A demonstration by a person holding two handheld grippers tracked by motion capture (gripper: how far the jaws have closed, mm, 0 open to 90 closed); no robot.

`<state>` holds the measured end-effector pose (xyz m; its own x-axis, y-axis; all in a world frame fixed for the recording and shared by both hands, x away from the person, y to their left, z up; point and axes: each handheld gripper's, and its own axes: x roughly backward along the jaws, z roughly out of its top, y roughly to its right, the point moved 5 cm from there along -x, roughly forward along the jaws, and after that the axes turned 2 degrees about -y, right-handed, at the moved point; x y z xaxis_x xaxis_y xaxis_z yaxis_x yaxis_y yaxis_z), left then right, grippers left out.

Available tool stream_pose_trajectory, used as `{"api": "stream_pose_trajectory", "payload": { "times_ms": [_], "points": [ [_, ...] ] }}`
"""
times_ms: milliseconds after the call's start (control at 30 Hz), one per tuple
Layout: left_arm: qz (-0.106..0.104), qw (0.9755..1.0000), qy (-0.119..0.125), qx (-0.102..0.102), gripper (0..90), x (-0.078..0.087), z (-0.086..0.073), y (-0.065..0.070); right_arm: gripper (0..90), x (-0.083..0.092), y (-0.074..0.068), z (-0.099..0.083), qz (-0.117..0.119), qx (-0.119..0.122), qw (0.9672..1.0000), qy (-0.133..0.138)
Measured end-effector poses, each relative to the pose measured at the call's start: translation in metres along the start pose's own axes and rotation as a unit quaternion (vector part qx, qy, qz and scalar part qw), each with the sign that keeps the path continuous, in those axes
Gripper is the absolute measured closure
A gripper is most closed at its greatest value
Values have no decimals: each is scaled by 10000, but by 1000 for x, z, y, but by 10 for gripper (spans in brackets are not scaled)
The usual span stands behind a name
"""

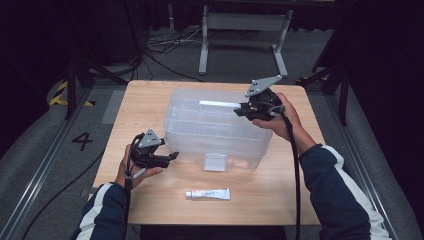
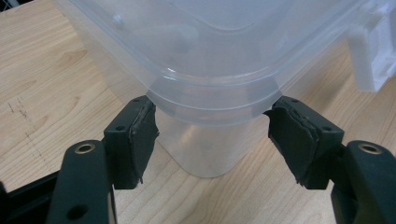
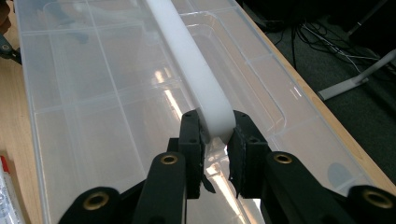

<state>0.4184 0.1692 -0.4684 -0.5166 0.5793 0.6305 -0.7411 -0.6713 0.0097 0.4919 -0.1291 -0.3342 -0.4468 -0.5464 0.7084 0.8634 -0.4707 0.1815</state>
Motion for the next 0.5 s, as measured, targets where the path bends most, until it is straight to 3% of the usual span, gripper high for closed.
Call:
{"api": "stream_pose_trajectory", "payload": {
  "times_ms": [367, 500],
  "points": [
    [-26, 10000, -19, -49, 330, 4, 0, 0, 765, 1, 3, 4, 39, -218, 9997, -111],
    [-9, 9999, 98, -64, 380, 14, -1, 1, 765, 2, 8, 7, 91, -359, 9993, -108]
  ]
}}
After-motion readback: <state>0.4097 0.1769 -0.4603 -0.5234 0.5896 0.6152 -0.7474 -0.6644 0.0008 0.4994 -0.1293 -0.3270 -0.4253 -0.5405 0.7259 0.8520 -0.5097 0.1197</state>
